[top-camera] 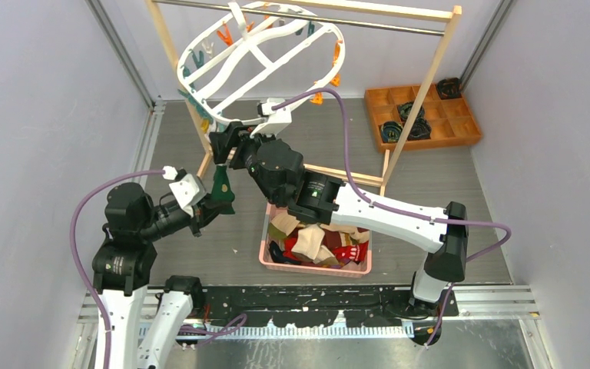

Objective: Remove the socks clipped to the hanger
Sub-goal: Remove the sock from the hanger.

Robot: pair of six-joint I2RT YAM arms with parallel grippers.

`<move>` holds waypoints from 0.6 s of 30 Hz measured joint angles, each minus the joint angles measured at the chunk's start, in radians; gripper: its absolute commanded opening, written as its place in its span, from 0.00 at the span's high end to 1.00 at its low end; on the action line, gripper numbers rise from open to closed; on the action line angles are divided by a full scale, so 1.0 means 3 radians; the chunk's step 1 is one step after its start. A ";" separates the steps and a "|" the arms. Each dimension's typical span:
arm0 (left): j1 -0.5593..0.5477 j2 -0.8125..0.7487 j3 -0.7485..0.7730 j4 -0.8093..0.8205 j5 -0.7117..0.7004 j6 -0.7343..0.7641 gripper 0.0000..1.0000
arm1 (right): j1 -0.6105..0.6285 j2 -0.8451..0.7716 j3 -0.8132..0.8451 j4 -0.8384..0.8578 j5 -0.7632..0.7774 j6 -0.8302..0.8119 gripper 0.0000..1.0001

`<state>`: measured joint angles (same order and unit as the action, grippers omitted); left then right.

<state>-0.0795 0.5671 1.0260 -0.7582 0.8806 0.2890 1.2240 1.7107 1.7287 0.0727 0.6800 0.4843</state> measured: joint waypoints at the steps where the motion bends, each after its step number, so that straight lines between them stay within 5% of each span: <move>1: 0.0000 0.0006 0.0000 0.0003 0.0000 -0.0006 1.00 | 0.0000 0.0000 -0.0003 0.0000 0.0000 -0.0009 0.37; 18: 0.0000 -0.0031 0.0000 0.0014 -0.0034 -0.0036 1.00 | 0.0003 0.0000 0.0025 0.0008 -0.0009 -0.0134 0.90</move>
<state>-0.0795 0.5579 1.0260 -0.7540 0.8703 0.2783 1.2247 1.7107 1.7363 0.0750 0.6773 0.4442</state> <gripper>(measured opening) 0.040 0.327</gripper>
